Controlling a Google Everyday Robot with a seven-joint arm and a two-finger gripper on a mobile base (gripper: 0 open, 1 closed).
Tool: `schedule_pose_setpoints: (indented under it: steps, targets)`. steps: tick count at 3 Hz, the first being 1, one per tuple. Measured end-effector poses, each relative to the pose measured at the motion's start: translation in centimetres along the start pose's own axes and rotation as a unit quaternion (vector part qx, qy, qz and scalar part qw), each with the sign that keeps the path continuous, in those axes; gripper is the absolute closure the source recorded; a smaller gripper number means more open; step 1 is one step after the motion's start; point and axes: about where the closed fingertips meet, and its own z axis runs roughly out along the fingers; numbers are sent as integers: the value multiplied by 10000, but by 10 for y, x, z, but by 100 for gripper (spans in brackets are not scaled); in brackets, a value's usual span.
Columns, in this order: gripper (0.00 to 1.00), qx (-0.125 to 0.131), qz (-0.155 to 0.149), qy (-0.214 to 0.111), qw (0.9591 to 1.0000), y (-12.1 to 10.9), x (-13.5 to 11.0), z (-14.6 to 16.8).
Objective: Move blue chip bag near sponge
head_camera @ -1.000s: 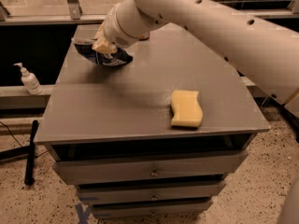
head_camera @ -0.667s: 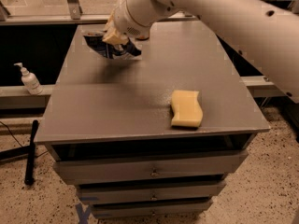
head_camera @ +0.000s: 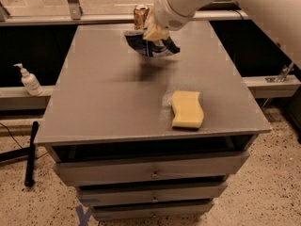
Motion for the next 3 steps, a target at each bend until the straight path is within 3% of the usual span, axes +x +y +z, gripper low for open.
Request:
schedule_pose_setpoints:
  steps: [2, 3]
  targets:
    - [100, -595, 325, 675, 9954, 44, 99, -46]
    - [100, -893, 504, 841, 9912, 73, 132, -74]
